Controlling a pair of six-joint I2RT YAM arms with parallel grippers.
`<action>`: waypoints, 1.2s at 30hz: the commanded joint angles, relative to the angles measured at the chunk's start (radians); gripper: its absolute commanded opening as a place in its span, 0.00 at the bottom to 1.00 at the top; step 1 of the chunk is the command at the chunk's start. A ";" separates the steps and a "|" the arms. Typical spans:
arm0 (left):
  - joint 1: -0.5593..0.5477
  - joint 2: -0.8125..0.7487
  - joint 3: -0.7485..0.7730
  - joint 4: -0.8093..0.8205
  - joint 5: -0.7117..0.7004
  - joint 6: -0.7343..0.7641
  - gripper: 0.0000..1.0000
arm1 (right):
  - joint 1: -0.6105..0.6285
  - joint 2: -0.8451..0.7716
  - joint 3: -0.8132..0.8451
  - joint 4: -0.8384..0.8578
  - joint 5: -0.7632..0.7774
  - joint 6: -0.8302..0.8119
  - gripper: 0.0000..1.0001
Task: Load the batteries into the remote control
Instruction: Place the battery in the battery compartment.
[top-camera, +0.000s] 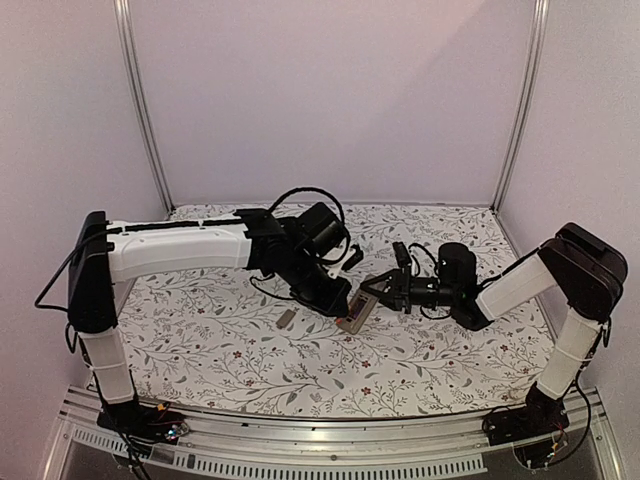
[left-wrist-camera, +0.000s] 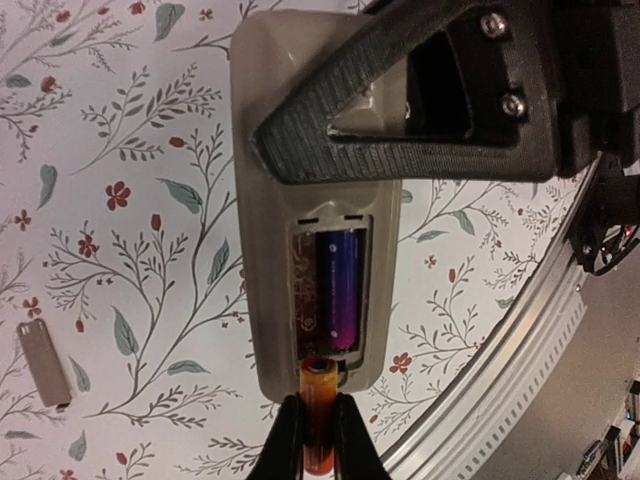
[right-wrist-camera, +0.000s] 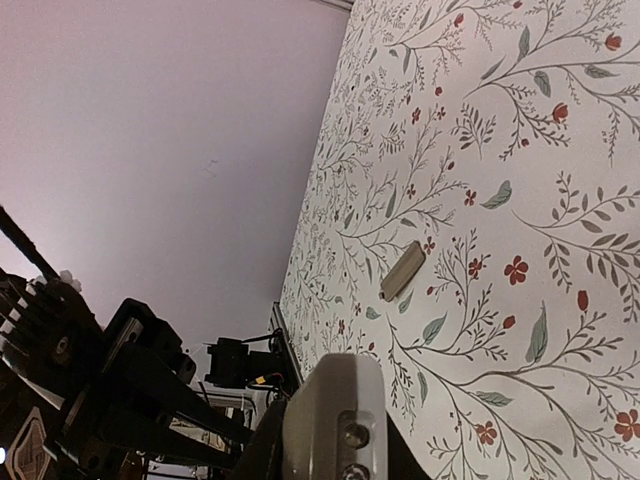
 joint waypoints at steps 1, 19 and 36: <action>0.008 0.029 0.039 -0.042 -0.007 -0.044 0.00 | 0.023 0.044 0.032 0.105 0.018 0.065 0.00; 0.005 0.099 0.117 -0.115 -0.104 -0.032 0.00 | 0.067 0.053 0.043 0.113 0.031 0.069 0.01; -0.004 0.141 0.176 -0.142 -0.120 -0.024 0.00 | 0.086 0.051 0.054 0.078 0.045 0.046 0.02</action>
